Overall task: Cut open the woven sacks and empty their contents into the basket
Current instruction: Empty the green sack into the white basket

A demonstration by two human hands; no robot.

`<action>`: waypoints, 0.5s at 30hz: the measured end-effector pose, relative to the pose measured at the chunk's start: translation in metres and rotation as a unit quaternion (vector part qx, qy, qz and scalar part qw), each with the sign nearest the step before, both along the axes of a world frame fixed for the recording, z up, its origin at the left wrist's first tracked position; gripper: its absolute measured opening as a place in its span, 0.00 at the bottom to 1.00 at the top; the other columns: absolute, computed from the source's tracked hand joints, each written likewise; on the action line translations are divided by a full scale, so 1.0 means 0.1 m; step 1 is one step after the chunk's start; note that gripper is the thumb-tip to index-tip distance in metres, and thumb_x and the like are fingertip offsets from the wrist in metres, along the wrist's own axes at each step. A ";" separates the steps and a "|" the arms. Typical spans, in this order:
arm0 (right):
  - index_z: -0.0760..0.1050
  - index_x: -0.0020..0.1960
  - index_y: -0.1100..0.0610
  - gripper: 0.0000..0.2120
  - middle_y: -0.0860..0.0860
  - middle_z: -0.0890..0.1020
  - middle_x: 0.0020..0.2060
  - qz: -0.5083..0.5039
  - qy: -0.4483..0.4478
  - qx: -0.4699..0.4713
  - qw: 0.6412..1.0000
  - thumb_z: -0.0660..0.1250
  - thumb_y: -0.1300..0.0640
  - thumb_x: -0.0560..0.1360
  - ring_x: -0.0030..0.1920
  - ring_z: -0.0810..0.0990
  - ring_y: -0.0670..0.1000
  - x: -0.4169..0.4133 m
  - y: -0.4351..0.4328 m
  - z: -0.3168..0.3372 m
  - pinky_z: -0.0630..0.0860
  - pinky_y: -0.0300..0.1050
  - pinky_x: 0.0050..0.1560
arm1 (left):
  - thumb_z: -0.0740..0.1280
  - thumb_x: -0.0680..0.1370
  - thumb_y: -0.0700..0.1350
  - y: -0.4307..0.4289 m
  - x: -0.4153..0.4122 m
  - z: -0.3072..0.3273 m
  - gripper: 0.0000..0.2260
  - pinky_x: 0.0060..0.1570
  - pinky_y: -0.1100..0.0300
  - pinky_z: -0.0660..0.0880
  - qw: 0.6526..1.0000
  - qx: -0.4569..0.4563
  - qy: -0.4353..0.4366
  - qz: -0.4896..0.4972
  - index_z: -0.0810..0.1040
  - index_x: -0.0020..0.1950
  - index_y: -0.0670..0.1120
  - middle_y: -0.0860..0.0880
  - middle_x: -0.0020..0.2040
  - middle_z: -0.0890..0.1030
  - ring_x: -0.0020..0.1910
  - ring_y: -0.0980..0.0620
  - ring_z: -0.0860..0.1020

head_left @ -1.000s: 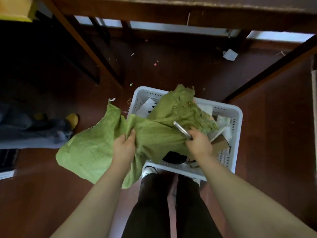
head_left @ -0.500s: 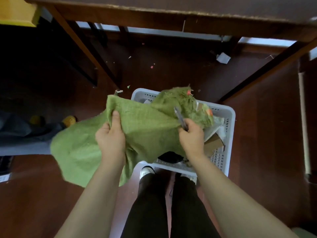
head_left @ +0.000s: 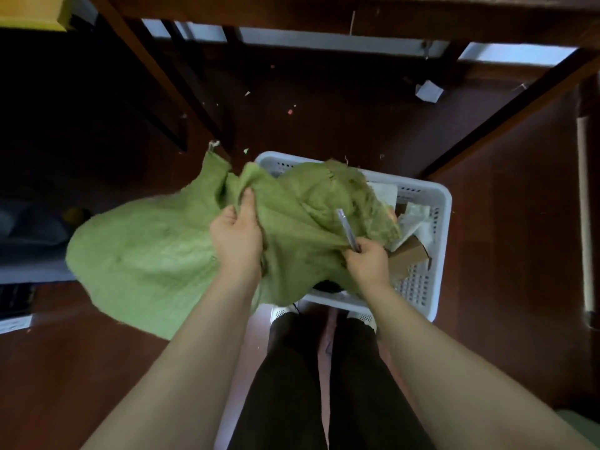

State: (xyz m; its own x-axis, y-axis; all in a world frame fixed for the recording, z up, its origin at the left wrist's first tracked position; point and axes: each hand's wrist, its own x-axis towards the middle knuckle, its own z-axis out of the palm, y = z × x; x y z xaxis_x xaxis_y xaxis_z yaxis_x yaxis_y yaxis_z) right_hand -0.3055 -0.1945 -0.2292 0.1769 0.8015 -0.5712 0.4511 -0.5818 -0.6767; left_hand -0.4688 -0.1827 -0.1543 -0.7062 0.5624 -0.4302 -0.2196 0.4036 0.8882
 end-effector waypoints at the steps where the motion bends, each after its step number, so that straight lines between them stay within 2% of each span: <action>1: 0.66 0.29 0.54 0.17 0.49 0.66 0.25 -0.019 -0.002 -0.004 1.000 0.62 0.68 0.73 0.32 0.67 0.52 0.01 0.00 -0.02 0.59 0.45 0.31 | 0.67 0.79 0.49 -0.03 0.02 -0.01 0.15 0.38 0.60 0.76 1.000 -0.015 0.007 -0.006 0.72 0.33 0.46 0.51 0.31 0.77 0.32 0.55 0.76; 3: 0.73 0.35 0.62 0.08 0.52 0.69 0.27 -0.073 0.028 0.010 0.997 0.63 0.68 0.73 0.32 0.67 0.51 0.03 0.07 -0.06 0.62 0.44 0.32 | 0.66 0.79 0.49 -0.03 0.03 -0.05 0.15 0.36 0.65 0.75 1.000 -0.012 0.026 0.004 0.73 0.33 0.47 0.52 0.32 0.77 0.32 0.58 0.75; 5: 0.78 0.42 0.64 0.04 0.53 0.72 0.29 -0.057 0.021 -0.021 0.998 0.64 0.68 0.73 0.34 0.72 0.52 0.06 0.10 -0.08 0.66 0.43 0.34 | 0.65 0.79 0.49 -0.04 0.02 -0.09 0.14 0.38 0.64 0.75 1.000 -0.016 0.021 -0.008 0.74 0.34 0.48 0.53 0.34 0.78 0.34 0.58 0.76; 7: 0.78 0.41 0.61 0.06 0.52 0.73 0.30 -0.064 0.016 -0.053 0.996 0.64 0.68 0.72 0.34 0.73 0.52 0.08 0.10 -0.08 0.67 0.42 0.35 | 0.65 0.79 0.50 -0.09 0.04 -0.08 0.13 0.42 0.60 0.75 0.998 -0.045 0.009 -0.031 0.76 0.36 0.49 0.52 0.36 0.79 0.36 0.56 0.78; 10: 0.79 0.39 0.60 0.06 0.51 0.76 0.32 -0.128 0.091 -0.020 0.987 0.67 0.67 0.72 0.35 0.75 0.48 0.03 0.17 0.01 0.72 0.42 0.37 | 0.65 0.79 0.50 -0.11 0.01 -0.09 0.13 0.42 0.58 0.77 0.999 -0.026 -0.007 0.020 0.76 0.37 0.47 0.51 0.37 0.80 0.38 0.55 0.79; 12: 0.78 0.38 0.59 0.07 0.52 0.75 0.31 -0.098 0.076 -0.055 0.991 0.67 0.68 0.72 0.33 0.73 0.49 0.01 0.16 -0.03 0.69 0.43 0.34 | 0.65 0.79 0.50 -0.09 -0.01 -0.12 0.13 0.45 0.57 0.77 0.999 -0.038 -0.020 0.017 0.74 0.36 0.46 0.50 0.37 0.78 0.40 0.51 0.79; 15: 0.80 0.47 0.60 0.10 0.51 0.78 0.37 -0.068 0.083 -0.101 0.989 0.67 0.71 0.70 0.37 0.75 0.49 0.01 0.04 -0.01 0.72 0.41 0.38 | 0.65 0.79 0.50 -0.10 -0.01 -0.11 0.13 0.44 0.56 0.78 0.996 -0.072 -0.055 0.008 0.74 0.37 0.46 0.49 0.37 0.78 0.38 0.50 0.79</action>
State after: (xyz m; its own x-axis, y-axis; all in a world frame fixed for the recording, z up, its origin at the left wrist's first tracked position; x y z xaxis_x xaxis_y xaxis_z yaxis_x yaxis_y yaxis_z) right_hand -0.3045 -0.1902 -0.2298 0.1664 0.6424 -0.7481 0.2519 -0.7612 -0.5977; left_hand -0.4699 -0.1930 -0.1654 -0.6581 0.4780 -0.5818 -0.3204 0.5214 0.7908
